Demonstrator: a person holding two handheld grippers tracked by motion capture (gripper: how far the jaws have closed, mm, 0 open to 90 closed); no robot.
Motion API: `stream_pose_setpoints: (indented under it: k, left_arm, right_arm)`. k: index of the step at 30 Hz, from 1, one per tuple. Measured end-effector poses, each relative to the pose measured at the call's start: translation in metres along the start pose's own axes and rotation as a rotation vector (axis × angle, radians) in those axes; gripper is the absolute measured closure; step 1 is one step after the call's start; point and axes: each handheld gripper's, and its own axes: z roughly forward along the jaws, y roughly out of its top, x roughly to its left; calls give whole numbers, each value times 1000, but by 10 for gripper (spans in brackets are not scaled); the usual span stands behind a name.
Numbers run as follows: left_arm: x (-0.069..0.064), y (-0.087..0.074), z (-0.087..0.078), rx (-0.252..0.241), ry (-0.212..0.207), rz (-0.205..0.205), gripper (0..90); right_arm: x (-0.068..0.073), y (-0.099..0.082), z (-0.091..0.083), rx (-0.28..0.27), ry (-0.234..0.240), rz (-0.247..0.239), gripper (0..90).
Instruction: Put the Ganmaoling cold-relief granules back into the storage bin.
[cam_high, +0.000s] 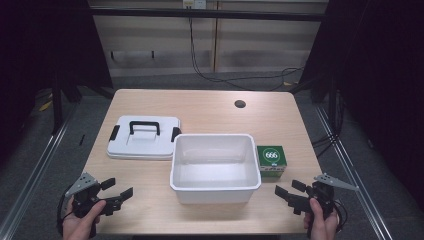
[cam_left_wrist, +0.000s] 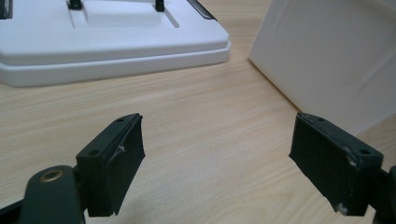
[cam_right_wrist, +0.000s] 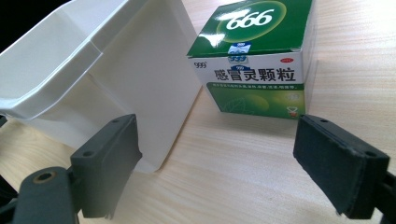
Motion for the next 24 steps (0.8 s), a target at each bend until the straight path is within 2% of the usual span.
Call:
stream_pose_setpoints:
  k: [10, 13, 15, 18, 19, 22, 24]
  left_arm:
    - [2, -1, 0, 9, -4, -9, 170]
    - [1, -1, 0, -3, -3, -17, 170]
    - [1, -1, 1, 3, -9, -5, 170]
    - [0, -1, 1, -1, -11, -10, 170]
    - [0, 0, 1, 0, -13, -10, 170]
    - [0, 0, 2, 5, -16, 1, 171]
    - [-1, 0, 2, 6, -14, 3, 172]
  right_arm:
    - [-1, 1, 4, 26, 38, 16, 129]
    - [-1, 2, 3, 42, 73, -25, 129]
    - [-1, 2, 3, 53, 98, -44, 129]
    - [0, 3, 2, 52, 88, -60, 131]
    - [0, 4, 1, 65, 86, -91, 131]
    - [0, 8, -1, 77, 76, -92, 135]
    - [0, 12, -5, 30, 95, -90, 130]
